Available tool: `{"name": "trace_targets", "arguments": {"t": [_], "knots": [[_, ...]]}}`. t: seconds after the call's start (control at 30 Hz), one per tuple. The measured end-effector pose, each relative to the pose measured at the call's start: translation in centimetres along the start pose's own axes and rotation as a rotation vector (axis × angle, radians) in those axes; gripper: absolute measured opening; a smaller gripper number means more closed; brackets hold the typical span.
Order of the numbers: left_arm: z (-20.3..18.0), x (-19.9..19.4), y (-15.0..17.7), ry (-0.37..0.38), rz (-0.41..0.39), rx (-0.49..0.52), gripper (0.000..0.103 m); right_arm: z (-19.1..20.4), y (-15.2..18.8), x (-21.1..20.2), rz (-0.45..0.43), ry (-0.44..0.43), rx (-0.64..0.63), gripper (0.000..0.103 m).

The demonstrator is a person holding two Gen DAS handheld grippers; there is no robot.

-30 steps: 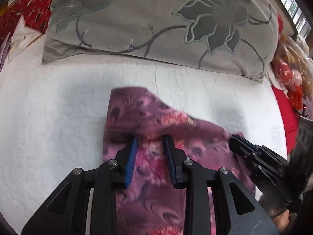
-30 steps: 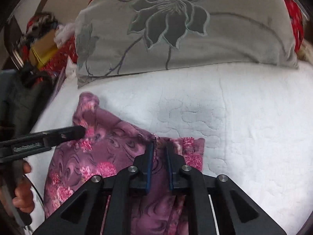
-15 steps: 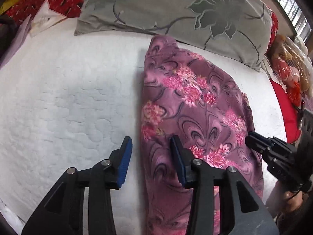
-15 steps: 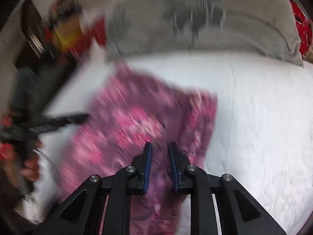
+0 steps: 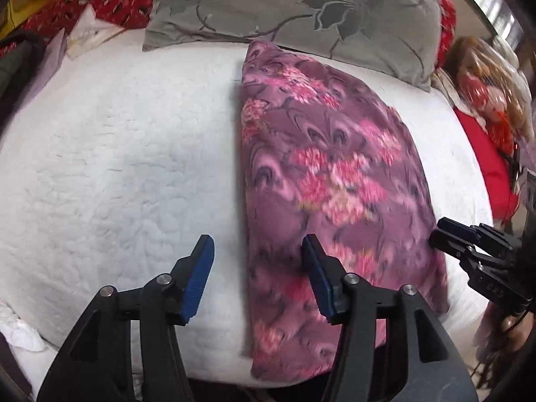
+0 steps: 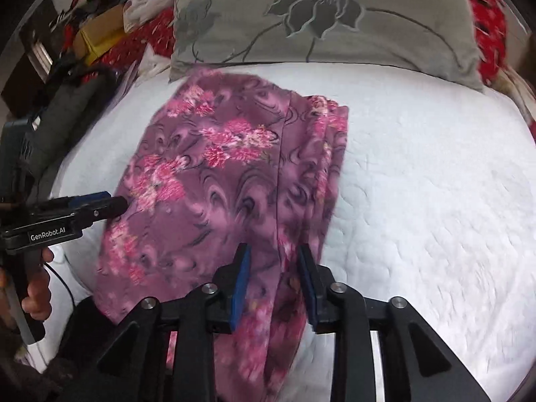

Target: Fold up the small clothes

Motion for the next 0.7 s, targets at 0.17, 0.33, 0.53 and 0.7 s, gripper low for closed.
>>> {"name": "trace_targets", "arguments": {"t": [0.17,0.33,0.53,0.7], "knots": [[-0.3,1.5,3.1,-0.034,0.082,0.015,0.062,-1.7,3.8,1.0,0.058,0.072,0.051,0.060],[0.3,0.1,4.8,-0.072,0.057,0.034,0.062,-2.8,5.4,-0.8,0.059,0.177,0.133,0.073],[0.4,-1.9,6.2,-0.148,0.011,0.029,0.063,-1.8,7.8,-3.7,0.079,0.368,0.120,0.078],[0.0,-3.5,7.1,-0.222,-0.045,0.047,0.063,0.7,9.1,-5.4,0.039,0.369,0.104,0.079]]}}
Point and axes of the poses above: each gripper's, at about its wrist camera, not at the fingertips, and x roughly the way its jaws point, z to its left, y to its underside, the point moved 3 cm from there along x, roughly the way its jaws point, and after that the axes turned 11 degrees about -y, right-handed, at the moved point
